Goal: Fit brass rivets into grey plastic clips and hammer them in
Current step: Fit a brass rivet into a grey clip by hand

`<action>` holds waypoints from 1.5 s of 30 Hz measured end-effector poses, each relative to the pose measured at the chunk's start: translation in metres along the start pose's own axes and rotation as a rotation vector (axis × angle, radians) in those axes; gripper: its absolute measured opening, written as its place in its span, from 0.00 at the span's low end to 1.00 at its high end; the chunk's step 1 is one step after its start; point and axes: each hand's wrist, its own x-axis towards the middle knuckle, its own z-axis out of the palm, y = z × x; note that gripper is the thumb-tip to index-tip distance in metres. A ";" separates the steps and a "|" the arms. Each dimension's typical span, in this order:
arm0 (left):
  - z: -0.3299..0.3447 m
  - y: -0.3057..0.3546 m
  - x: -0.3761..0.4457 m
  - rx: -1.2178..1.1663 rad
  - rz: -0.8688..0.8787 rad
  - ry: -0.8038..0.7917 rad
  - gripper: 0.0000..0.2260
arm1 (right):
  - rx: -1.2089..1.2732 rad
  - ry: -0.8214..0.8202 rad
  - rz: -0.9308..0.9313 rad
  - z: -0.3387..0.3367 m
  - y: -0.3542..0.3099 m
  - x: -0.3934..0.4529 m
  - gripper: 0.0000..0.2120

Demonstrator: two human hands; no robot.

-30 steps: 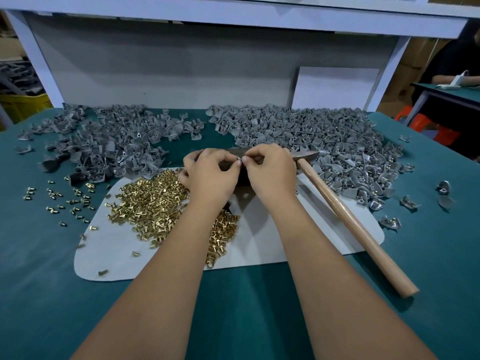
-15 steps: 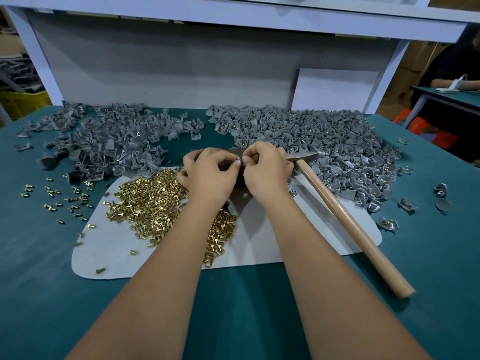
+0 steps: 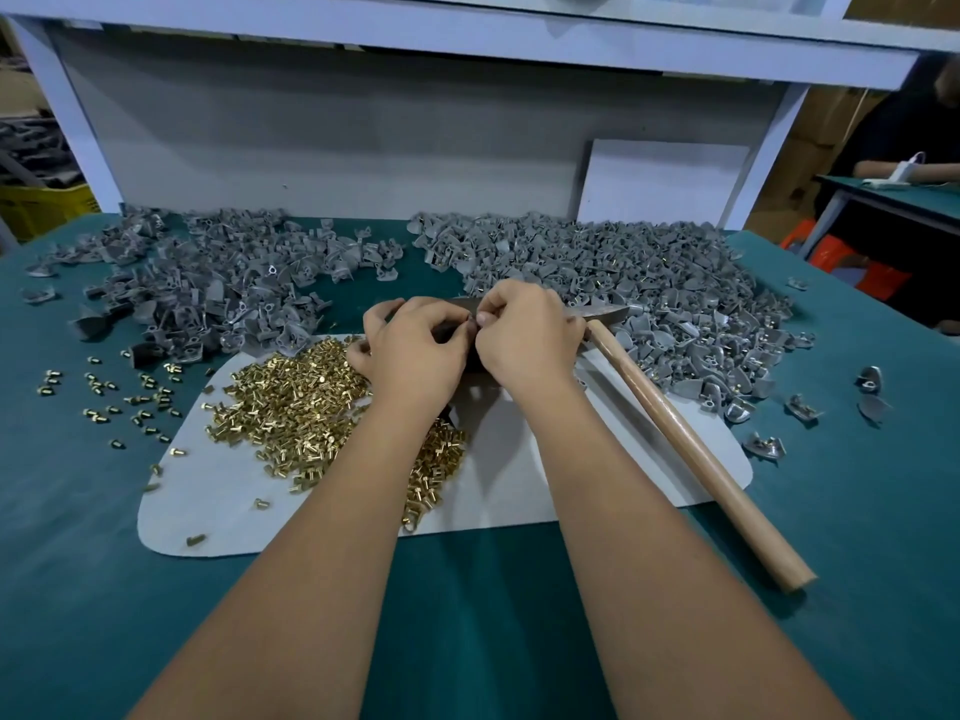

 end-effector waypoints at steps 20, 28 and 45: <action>-0.003 0.000 -0.001 -0.030 -0.004 -0.026 0.03 | -0.446 0.076 0.233 -0.060 0.075 -0.043 0.15; 0.000 0.000 -0.003 0.082 0.001 -0.011 0.03 | -0.396 0.056 0.247 -0.064 0.065 -0.042 0.08; 0.010 -0.007 0.003 0.033 -0.010 0.129 0.04 | -0.448 0.224 -0.159 -0.082 0.008 -0.043 0.19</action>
